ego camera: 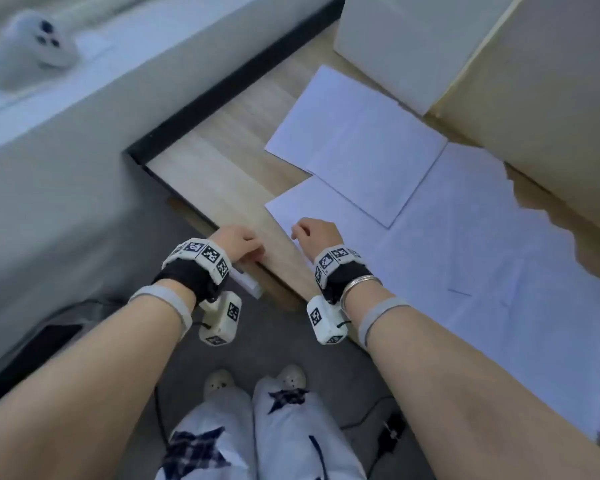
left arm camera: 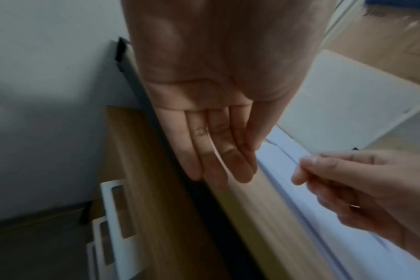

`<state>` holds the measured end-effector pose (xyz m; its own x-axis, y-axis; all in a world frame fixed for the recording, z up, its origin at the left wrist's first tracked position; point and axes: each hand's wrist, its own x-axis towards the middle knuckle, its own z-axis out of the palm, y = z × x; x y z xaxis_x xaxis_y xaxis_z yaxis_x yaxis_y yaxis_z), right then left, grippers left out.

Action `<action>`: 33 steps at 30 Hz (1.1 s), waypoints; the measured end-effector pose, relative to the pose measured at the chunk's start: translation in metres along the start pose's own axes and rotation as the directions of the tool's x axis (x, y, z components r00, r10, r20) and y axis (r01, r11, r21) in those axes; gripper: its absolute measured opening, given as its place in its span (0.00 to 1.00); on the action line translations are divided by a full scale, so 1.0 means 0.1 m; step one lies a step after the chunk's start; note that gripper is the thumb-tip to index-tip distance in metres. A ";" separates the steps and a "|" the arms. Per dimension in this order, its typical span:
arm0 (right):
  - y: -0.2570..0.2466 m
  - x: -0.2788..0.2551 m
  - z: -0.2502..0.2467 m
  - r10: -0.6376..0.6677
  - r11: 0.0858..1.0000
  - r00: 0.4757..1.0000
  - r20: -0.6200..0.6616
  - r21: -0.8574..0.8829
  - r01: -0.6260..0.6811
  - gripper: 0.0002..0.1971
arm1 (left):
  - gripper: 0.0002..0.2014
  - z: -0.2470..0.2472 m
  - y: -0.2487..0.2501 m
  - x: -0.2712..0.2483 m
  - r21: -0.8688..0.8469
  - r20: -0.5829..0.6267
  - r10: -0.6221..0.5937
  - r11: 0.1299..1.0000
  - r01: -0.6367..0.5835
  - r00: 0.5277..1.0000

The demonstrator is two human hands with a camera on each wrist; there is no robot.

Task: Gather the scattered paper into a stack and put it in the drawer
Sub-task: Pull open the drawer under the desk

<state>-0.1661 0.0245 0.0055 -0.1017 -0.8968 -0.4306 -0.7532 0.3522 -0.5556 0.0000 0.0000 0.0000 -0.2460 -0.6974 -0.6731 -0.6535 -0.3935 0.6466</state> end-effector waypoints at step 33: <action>0.03 0.17 0.81 -0.124 0.932 0.900 -0.418 -0.360 -0.039 0.14 | 0.21 0.33 -1.37 0.75 0.262 -0.030 -0.162 0.951 0.164 0.986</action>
<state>-0.1174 0.0324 -0.0613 -0.2699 -0.9627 -0.0213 -0.9322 0.2668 -0.2445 0.0476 0.0213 -0.1504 -0.1150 -0.6423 -0.7578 -0.8497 -0.3316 0.4099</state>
